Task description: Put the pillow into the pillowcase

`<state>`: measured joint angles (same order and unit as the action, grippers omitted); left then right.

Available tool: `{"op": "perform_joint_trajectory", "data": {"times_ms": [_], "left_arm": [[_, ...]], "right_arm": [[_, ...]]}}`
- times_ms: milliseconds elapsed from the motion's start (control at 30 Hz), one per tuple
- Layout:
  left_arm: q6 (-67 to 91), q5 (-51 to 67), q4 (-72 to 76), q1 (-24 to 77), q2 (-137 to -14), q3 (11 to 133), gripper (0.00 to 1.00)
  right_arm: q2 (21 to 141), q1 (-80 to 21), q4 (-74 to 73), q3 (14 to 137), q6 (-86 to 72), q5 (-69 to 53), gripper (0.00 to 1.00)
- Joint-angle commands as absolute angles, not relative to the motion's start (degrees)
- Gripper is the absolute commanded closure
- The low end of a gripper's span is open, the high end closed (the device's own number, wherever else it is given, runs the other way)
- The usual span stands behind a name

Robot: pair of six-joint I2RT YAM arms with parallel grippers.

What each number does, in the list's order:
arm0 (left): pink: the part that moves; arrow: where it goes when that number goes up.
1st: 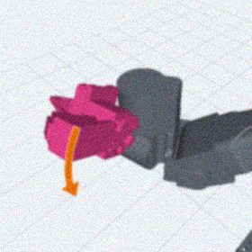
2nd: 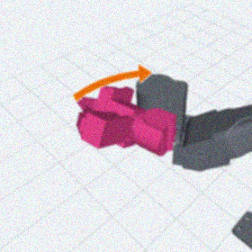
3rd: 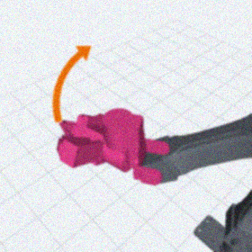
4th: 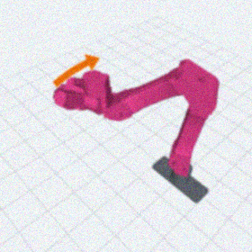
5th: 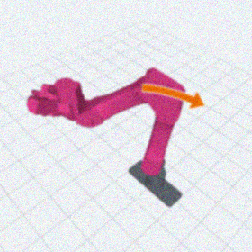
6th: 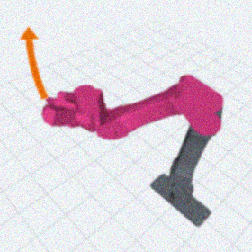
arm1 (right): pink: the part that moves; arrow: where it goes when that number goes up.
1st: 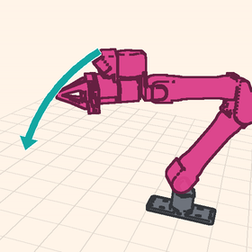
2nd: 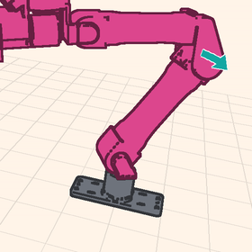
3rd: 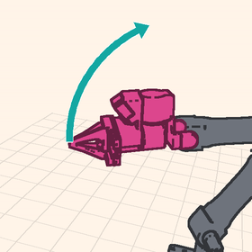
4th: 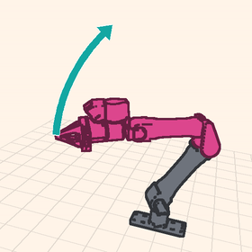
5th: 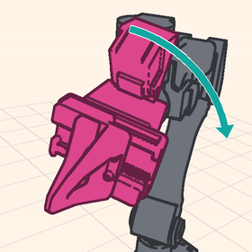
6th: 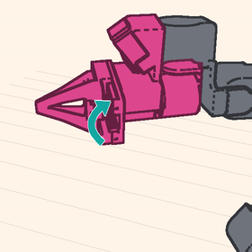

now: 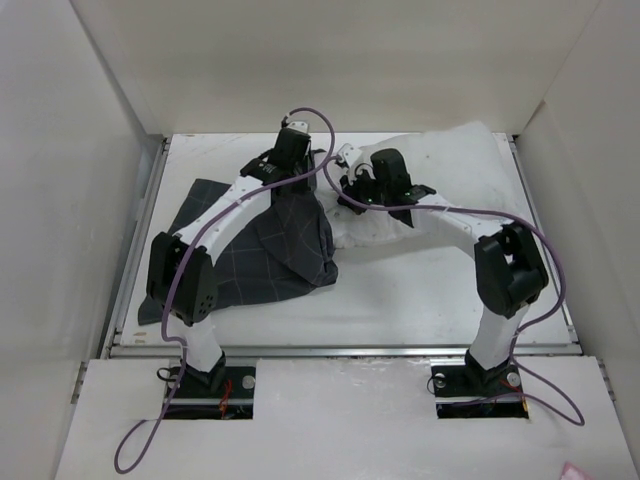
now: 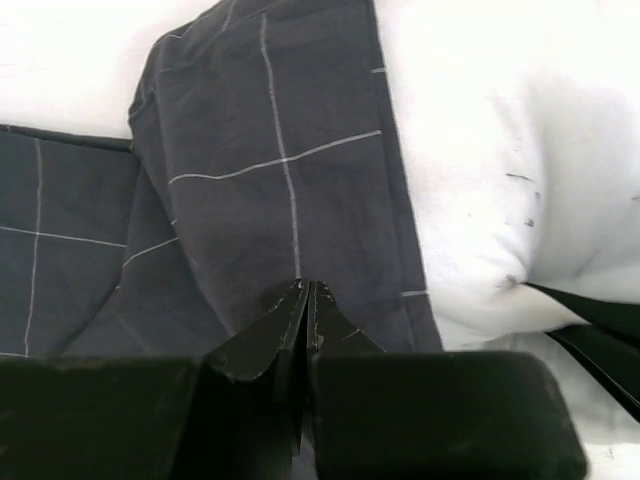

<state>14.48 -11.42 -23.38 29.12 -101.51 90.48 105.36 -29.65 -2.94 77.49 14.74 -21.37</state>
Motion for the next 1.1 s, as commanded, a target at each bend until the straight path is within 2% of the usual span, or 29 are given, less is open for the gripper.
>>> {"op": "perform_joint_trajectory", "data": {"times_ms": [0,167,300,500,567,600,633,667,700,900,967,1000,1067], "left_arm": [[13.4,-14.2,-23.6,28.9,-99.4,91.4,1.0],[13.4,-12.9,-16.1,28.9,-96.2,93.8,1.0],[12.7,-10.6,-14.9,28.9,-95.6,98.3,1.0],[10.5,-5.4,-22.8,28.9,-94.8,99.8,1.0],[12.4,-5.4,-23.7,28.9,-93.3,95.8,0.99],[12.4,-4.8,-23.7,29.4,-91.1,94.1,0.9],[12.4,-3.9,-23.7,29.4,-90.3,92.8,0.71],[12.4,-2.6,-24.4,30.3,-89.7,92.1,0.43],[11.9,-1.4,-26.5,31.5,-89.7,91.4,0.0],[14.6,-2.0,-31.0,33.7,-90.3,89.0,0.0],[16.4,-6.9,-33.7,34.3,-90.9,88.4,0.0],[17.1,-9.7,-35.5,34.3,-91.5,87.8,0.04],[18.2,-11.0,-36.2,34.3,-92.1,87.3,0.2]], "right_arm": [[102.1,-30.3,-0.8,75.2,12.4,-21.3,1.0],[96.3,-30.3,3.8,72.3,12.4,-29.2,1.0],[93.2,-30.3,5.4,71.1,12.4,-30.2,1.0],[94.9,-30.8,4.9,70.6,12.4,-27.8,1.0],[96.3,-30.8,4.9,70.6,12.4,-27.2,1.0],[96.3,-31.4,4.9,70.6,11.9,-27.2,1.0],[96.9,-31.4,4.9,70.6,11.9,-27.2,1.0],[96.9,-31.4,4.9,70.6,11.9,-27.2,1.0],[97.5,-31.4,4.9,70.6,11.9,-27.2,1.0],[97.5,-31.4,6.1,69.4,11.3,-27.2,1.0],[97.5,-31.4,6.1,69.4,11.3,-27.2,1.0],[97.5,-31.4,6.1,68.9,11.3,-26.6,1.0],[97.5,-31.4,6.1,68.9,11.3,-26.6,1.0]]}}
